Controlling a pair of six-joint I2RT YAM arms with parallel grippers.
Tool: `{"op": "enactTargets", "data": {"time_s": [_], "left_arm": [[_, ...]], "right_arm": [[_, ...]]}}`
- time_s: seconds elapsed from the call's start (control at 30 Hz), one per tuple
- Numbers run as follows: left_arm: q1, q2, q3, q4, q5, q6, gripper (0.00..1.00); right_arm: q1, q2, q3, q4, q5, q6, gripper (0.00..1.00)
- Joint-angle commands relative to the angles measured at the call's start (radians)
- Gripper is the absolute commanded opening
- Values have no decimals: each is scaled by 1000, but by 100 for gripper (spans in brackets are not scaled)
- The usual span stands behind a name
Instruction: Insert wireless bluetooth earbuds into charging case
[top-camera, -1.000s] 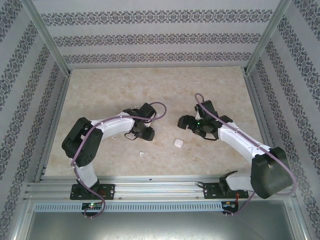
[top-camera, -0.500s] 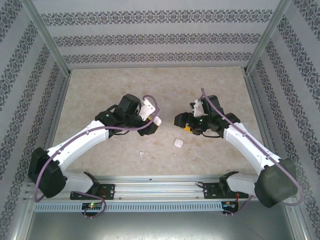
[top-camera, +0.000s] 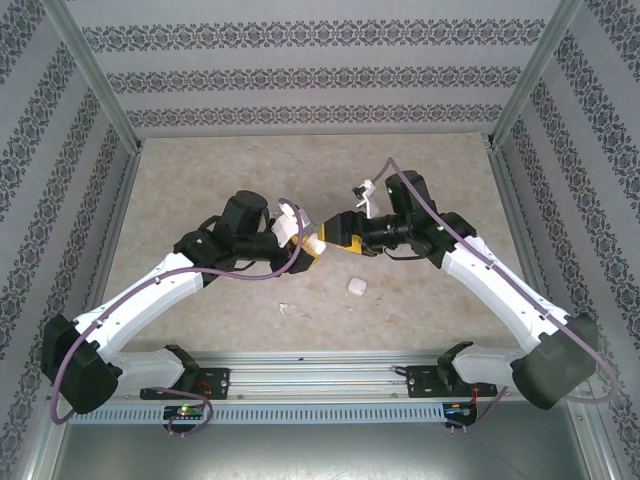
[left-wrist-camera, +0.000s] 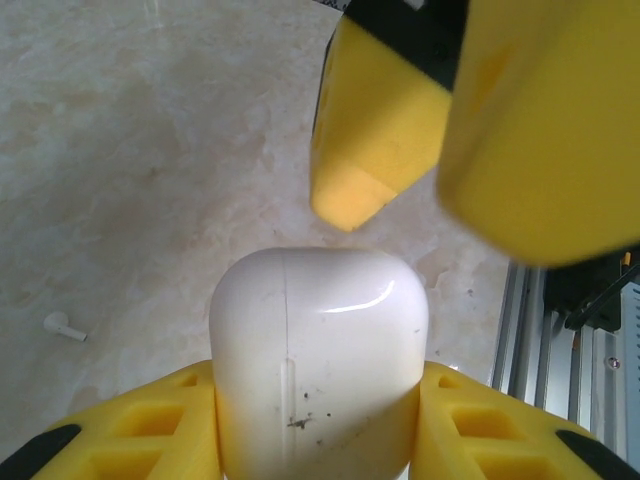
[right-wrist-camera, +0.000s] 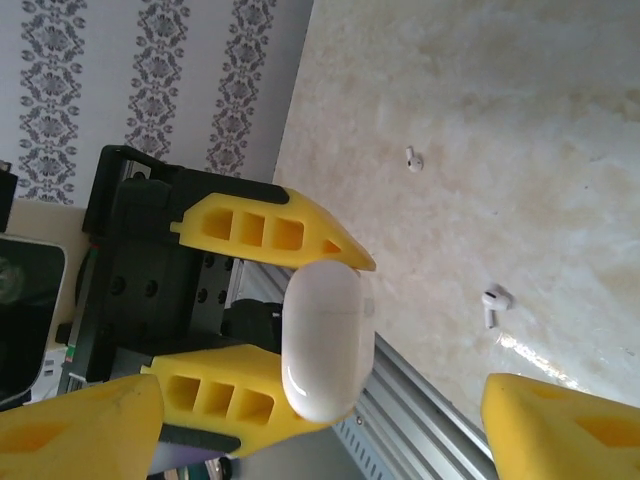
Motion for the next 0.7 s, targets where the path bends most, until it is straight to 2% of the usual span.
{"op": "enactTargets", "data": {"time_s": [0.0,0.13,0.27,0.43,0.5,0.6,0.67], "left_arm": [[-11,1,36,0,36,31,28],[-11,-2,41,-5,38,33,28],[-11,-3,48,-23,38,41,28],[-12,-6,51,-41,22,50,30],[-11,-9,52,-40,1,38,39],[-7,-19,70,-43,-62,-14,62],[15,-24,104,-61,-76,-68,71]], "right_arm": [[24,42,47,-34,-33,-38,80],[41,83,70,-46,-42,-46,71],[47,105,84,-45,-47,-51,53],[45,116,91,-35,-69,-58,19],[42,126,91,-26,-88,-60,9],[35,121,77,-8,-60,-60,5],[23,98,46,54,-40,-31,5]]}}
